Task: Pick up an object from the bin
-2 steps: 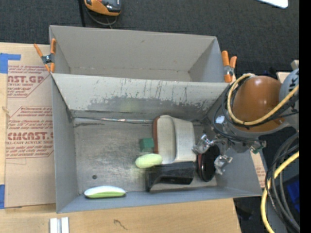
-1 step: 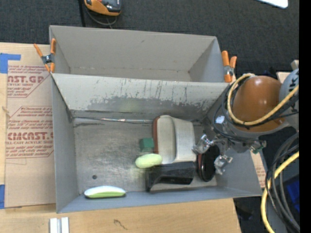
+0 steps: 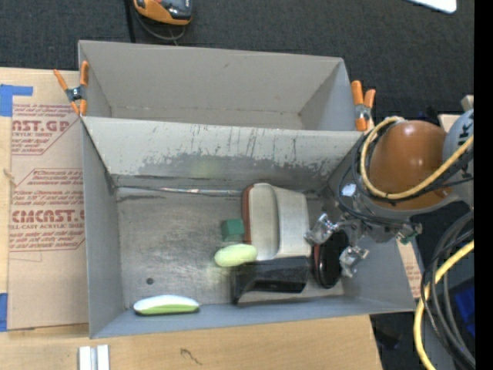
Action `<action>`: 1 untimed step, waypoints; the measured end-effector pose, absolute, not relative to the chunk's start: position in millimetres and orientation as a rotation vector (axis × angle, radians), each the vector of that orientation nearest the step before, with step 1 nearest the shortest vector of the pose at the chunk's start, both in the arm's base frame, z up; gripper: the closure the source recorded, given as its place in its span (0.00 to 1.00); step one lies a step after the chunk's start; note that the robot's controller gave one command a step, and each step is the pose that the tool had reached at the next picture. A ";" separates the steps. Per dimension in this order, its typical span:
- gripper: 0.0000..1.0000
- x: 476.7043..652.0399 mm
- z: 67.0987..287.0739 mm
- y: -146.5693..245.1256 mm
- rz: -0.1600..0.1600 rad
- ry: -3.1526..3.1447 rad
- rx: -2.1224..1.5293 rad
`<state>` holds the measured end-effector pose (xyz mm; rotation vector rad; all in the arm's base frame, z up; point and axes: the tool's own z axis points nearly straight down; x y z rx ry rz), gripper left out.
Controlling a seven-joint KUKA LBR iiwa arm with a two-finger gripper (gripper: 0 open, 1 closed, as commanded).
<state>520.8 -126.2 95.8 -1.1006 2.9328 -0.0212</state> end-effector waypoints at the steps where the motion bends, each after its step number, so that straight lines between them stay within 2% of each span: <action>1: 1.00 520.8 95.8 -126.2 -0.021 2.933 -1.100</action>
Offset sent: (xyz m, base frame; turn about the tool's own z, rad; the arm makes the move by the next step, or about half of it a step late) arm 0.0000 0.0000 0.0000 0.0000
